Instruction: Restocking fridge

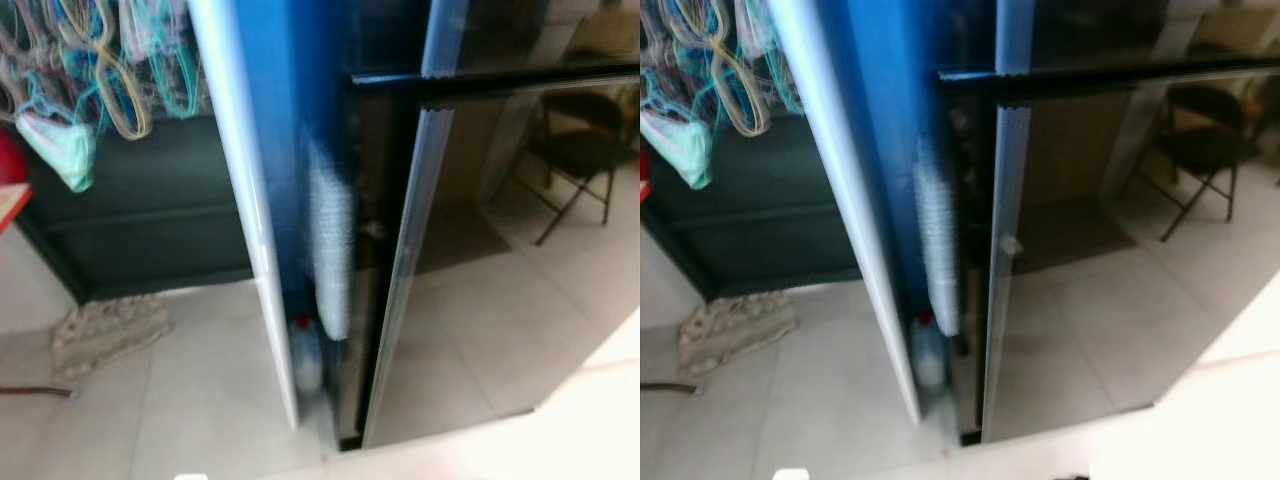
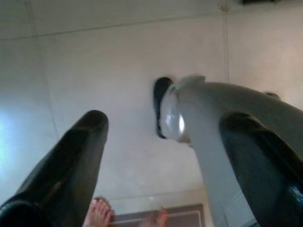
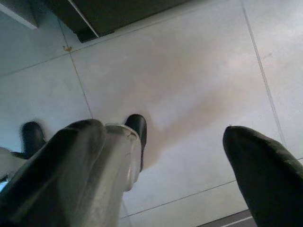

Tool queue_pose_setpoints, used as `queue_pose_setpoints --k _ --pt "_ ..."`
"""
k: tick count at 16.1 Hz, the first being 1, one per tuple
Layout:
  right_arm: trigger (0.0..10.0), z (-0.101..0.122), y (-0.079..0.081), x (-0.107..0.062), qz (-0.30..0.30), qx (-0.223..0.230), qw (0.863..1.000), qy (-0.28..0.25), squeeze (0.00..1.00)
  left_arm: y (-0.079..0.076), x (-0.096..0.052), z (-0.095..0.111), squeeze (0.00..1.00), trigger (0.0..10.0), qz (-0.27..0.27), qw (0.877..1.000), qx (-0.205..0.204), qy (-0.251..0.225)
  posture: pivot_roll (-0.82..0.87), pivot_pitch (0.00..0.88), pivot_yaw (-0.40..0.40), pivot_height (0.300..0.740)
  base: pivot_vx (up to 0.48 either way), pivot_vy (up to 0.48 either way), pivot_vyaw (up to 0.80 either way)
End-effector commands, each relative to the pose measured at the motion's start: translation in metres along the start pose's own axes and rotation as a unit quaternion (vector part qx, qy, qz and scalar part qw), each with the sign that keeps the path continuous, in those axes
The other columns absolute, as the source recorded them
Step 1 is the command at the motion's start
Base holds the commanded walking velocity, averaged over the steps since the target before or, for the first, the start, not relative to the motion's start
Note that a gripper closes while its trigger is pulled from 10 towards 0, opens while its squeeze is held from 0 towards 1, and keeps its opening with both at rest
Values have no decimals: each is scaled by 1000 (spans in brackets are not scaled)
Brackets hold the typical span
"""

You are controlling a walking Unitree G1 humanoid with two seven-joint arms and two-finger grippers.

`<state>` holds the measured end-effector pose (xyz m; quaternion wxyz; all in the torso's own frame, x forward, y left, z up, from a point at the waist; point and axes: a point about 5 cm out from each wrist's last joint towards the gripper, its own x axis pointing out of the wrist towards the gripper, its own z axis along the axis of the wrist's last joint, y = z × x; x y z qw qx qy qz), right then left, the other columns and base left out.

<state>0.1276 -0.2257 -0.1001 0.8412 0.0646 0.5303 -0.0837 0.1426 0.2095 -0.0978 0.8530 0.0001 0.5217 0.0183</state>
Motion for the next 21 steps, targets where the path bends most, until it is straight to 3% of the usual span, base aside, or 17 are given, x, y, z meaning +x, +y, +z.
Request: queue_pose_setpoints --k 1,3,4,5,6,8,11,13,15,17,21 --pt "10000 3 4 0 15 -31 999 -9 0 -2 -2 -16 0 10000 -6 1000 16 24 -5 0 4 740 0 368 0" --pt "10000 2 -3 -1 16 -60 998 -8 0 -9 -2 -20 0 10000 -23 999 38 27 -44 44 32 740 0 366 0" --pt "10000 2 -3 -1 10 -40 999 -15 0 -8 -2 -18 0 10000 -23 999 41 23 -50 52 39 740 0 364 0" --pt "10000 3 1 0 11 -27 999 -19 0 -3 -2 -16 0 10000 -15 999 39 19 -37 52 28 740 0 364 0" --pt "10000 3 15 2 32 -38 999 -11 0 11 -3 -11 0 10000 2 999 32 15 12 43 4 740 0 364 0" --pt "10000 5 30 3 59 -83 995 -7 0 25 -5 -7 0 10000 23 1000 14 9 57 30 -12 740 0 328 400" --pt "10000 12 35 4 58 -60 996 -29 0 28 -5 0 0 10000 16 999 43 12 38 34 64 740 0 0 800" --pt "10000 38 47 6 66 -44 995 -60 0 26 -5 -2 0 10000 13 998 56 16 14 29 81 740 0 0 800" --pt "10000 25 45 5 68 -42 996 -48 0 23 -5 -3 0 10000 7 998 63 10 -16 18 82 740 0 0 800" --pt "10000 14 33 4 55 -40 997 -35 0 21 -5 -6 0 10000 -3 998 60 5 -31 10 82 740 0 0 800" --pt "10000 6 31 3 52 -43 997 -25 0 23 -6 -12 0 10000 10 999 51 8 -8 28 76 740 0 0 800"
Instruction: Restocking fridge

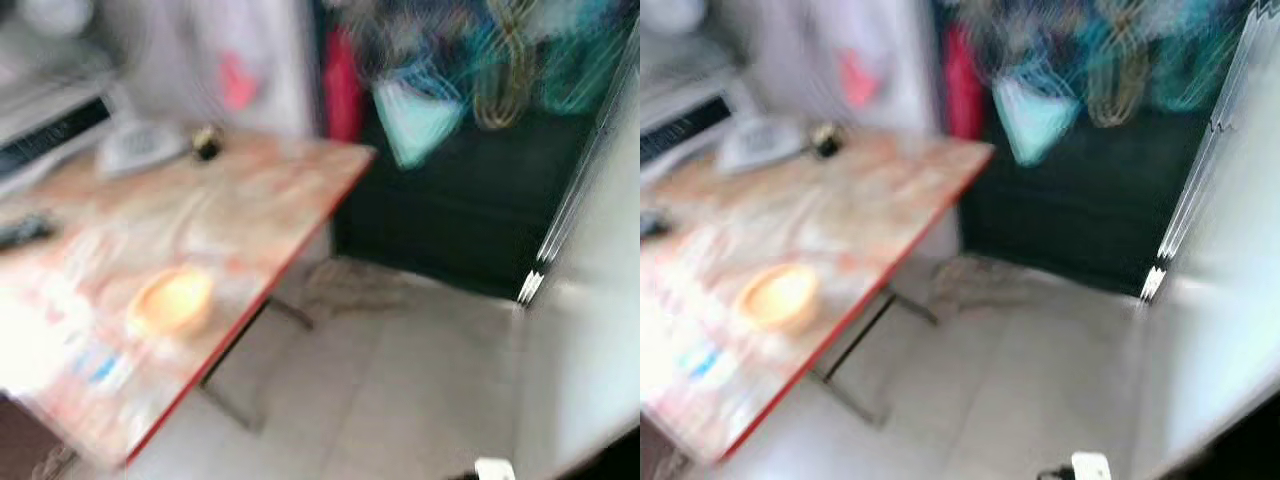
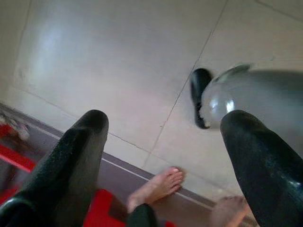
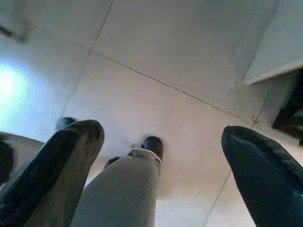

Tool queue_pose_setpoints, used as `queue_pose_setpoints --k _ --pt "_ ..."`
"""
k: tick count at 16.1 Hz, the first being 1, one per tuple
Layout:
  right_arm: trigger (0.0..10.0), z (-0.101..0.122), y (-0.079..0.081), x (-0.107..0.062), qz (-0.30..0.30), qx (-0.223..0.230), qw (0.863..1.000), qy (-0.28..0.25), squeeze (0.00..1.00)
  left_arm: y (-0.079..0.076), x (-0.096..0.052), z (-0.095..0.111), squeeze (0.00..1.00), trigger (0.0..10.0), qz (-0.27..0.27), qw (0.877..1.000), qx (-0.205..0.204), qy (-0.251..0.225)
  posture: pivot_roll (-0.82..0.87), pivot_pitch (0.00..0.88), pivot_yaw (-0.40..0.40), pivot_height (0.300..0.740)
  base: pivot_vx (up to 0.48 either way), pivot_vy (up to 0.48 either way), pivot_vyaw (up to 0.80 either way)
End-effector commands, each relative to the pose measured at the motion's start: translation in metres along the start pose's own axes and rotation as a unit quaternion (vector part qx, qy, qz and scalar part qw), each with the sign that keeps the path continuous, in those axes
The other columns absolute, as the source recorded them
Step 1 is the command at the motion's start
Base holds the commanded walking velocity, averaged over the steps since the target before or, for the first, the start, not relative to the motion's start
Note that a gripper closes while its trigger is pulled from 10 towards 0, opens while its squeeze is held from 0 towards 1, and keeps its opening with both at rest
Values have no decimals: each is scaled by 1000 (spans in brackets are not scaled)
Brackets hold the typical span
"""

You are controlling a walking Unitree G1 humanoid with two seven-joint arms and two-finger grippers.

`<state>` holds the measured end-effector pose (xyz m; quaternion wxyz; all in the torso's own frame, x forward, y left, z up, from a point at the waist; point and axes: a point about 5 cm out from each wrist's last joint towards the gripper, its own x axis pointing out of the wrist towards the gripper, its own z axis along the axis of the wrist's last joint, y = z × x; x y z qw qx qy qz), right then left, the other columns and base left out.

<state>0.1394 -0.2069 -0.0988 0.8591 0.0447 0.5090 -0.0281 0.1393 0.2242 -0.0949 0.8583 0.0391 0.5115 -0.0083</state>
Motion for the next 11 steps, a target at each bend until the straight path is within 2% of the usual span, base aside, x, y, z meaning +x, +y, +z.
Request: queue_pose_setpoints --k 1,5,9,11 --pt "10000 -1 11 2 14 2 1000 1 0 8 -3 -12 0 10000 15 1000 0 18 -5 35 75 740 0 0 800" --pt "10000 -1 14 2 19 -2 1000 2 0 10 -4 -11 0 10000 39 999 -24 5 7 43 74 740 0 0 800" --pt "10000 1 10 2 15 0 1000 2 0 11 -3 -7 0 10000 53 998 -26 -12 11 39 71 740 0 0 800" --pt "10000 0 2 0 5 17 1000 2 0 12 -4 -3 0 10000 64 997 -22 -34 11 39 70 740 0 0 0"
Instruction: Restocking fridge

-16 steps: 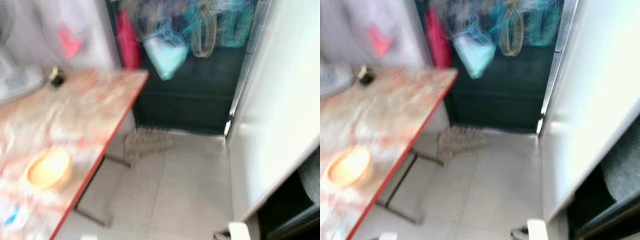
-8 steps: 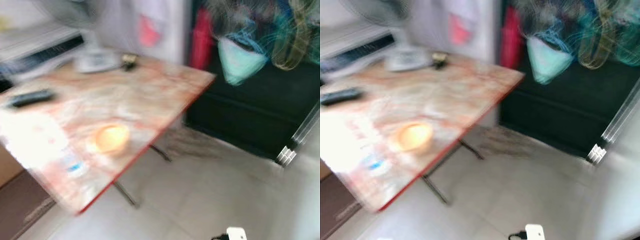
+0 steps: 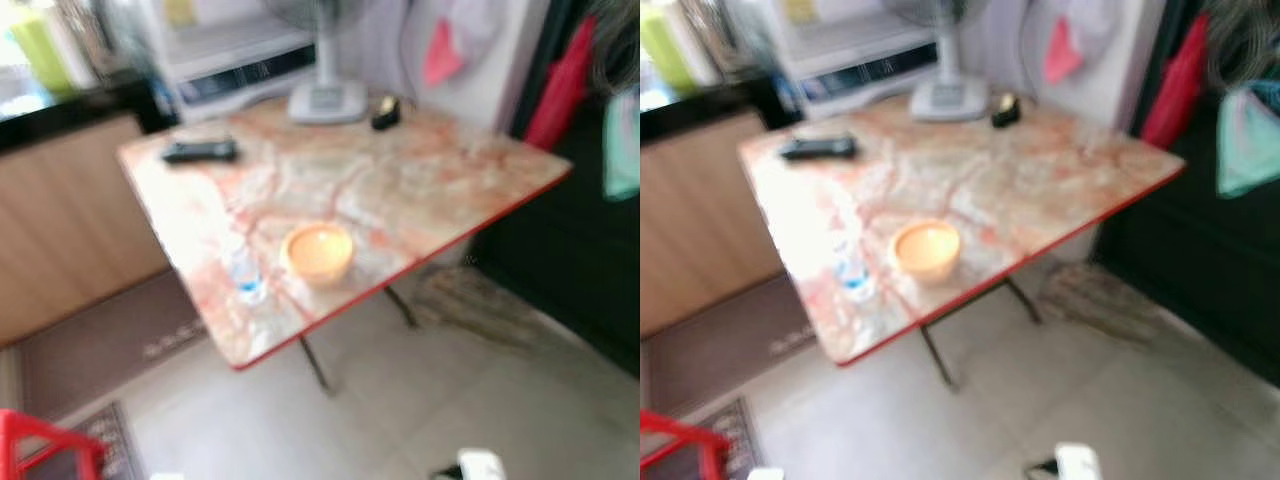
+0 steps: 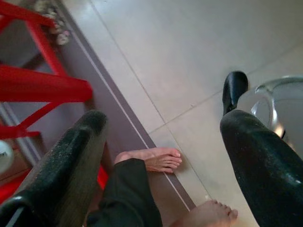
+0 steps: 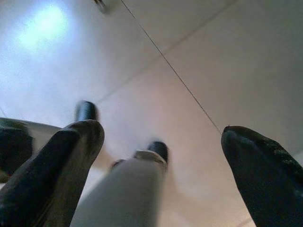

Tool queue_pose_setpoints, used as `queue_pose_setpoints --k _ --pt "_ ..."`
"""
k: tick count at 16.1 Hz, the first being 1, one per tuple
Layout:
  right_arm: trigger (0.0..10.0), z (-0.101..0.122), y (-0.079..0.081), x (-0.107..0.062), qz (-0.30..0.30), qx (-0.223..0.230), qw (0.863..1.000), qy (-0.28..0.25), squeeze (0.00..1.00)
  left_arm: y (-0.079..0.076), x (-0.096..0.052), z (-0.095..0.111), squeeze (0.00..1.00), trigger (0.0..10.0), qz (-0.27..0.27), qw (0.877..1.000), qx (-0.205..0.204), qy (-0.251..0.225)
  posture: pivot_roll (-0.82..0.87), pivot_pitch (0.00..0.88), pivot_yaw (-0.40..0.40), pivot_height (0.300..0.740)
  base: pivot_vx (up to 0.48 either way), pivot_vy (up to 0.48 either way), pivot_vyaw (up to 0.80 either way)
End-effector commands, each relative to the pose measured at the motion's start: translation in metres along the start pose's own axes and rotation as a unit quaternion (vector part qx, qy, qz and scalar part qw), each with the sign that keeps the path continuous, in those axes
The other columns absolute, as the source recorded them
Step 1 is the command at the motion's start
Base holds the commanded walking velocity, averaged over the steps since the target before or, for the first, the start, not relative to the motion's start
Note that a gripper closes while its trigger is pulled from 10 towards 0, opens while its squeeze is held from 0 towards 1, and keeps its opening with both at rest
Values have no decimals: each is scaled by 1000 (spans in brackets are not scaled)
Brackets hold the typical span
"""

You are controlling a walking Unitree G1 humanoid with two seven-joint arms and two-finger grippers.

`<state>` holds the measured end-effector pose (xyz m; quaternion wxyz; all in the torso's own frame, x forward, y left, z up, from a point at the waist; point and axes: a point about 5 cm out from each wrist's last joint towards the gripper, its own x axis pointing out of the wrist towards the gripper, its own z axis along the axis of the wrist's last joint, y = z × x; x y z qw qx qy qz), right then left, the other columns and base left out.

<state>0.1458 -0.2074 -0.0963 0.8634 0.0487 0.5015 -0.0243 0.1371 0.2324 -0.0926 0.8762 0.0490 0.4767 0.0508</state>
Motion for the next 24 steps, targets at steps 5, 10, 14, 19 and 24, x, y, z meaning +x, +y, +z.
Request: queue_pose_setpoints --k 5,10,14,19,24 --pt "10000 -12 -2 -2 -2 12 1000 18 0 7 -5 10 0 10000 48 993 -32 -99 21 18 67 740 0 0 0" --pt "10000 -14 1 -2 -2 16 1000 20 0 -6 -50 150 0 10000 77 826 95 -550 29 19 73 740 0 0 0" --pt "10000 -16 3 -2 0 18 1000 21 0 3 -56 173 0 10000 95 866 54 -489 24 21 79 740 0 0 0" --pt "10000 -18 2 -2 -2 18 1000 23 0 -8 -118 241 0 10000 57 787 33 -614 15 2 83 740 0 0 0" --pt "10000 -21 -3 -4 -5 20 1000 23 0 -30 -137 265 0 10000 -21 789 4 -614 14 12 81 740 0 0 0"
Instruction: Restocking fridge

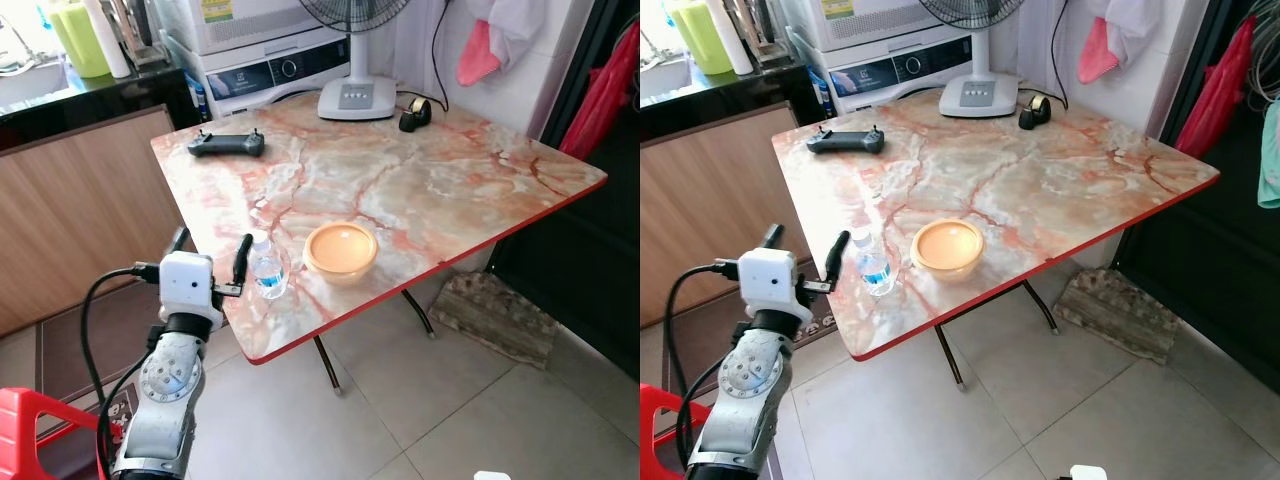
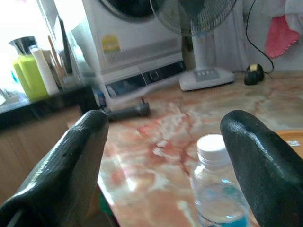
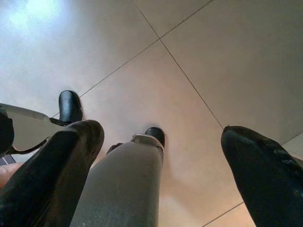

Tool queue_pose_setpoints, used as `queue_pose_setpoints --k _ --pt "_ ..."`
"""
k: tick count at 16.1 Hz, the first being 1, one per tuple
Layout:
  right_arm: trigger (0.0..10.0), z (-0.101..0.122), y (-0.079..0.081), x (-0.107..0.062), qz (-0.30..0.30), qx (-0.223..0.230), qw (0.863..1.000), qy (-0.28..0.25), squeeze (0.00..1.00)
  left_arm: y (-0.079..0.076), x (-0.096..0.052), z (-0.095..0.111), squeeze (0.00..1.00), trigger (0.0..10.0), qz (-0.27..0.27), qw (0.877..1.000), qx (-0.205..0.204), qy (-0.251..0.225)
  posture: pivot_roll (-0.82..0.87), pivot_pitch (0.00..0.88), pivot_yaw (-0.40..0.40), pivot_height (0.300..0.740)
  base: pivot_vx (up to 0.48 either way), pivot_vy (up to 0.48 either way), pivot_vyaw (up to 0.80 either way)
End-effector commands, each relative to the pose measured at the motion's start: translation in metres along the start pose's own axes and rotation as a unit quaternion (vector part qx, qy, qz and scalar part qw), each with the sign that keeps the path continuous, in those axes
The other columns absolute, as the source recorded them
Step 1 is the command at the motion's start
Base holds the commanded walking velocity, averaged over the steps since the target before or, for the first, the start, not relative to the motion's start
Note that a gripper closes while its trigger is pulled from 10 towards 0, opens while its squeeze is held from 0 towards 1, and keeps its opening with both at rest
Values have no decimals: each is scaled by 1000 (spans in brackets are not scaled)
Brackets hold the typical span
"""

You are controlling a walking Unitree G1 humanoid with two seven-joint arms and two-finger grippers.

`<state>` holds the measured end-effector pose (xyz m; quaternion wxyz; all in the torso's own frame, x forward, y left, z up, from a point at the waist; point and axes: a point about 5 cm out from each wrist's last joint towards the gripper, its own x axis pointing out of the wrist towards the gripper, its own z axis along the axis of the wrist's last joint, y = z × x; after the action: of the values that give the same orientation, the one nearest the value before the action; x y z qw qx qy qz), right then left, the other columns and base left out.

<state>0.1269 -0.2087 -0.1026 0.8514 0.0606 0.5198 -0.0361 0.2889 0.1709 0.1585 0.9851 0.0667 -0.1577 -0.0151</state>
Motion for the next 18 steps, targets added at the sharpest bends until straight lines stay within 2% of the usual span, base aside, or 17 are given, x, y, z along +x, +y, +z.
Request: queue_pose_setpoints --k 1,5,18 --pt "10000 -2 0 0 -1 8 1000 0 0 2 0 4 0 10000 1 1000 -15 7 14 18 78 740 0 0 0" --pt "10000 3 9 2 4 8 1000 -2 0 2 3 9 0 10000 -2 1000 -27 11 19 35 75 740 0 0 0" --pt "10000 4 18 4 12 3 1000 -5 0 2 6 16 0 10000 -4 999 -25 24 28 43 70 740 240 0 0"
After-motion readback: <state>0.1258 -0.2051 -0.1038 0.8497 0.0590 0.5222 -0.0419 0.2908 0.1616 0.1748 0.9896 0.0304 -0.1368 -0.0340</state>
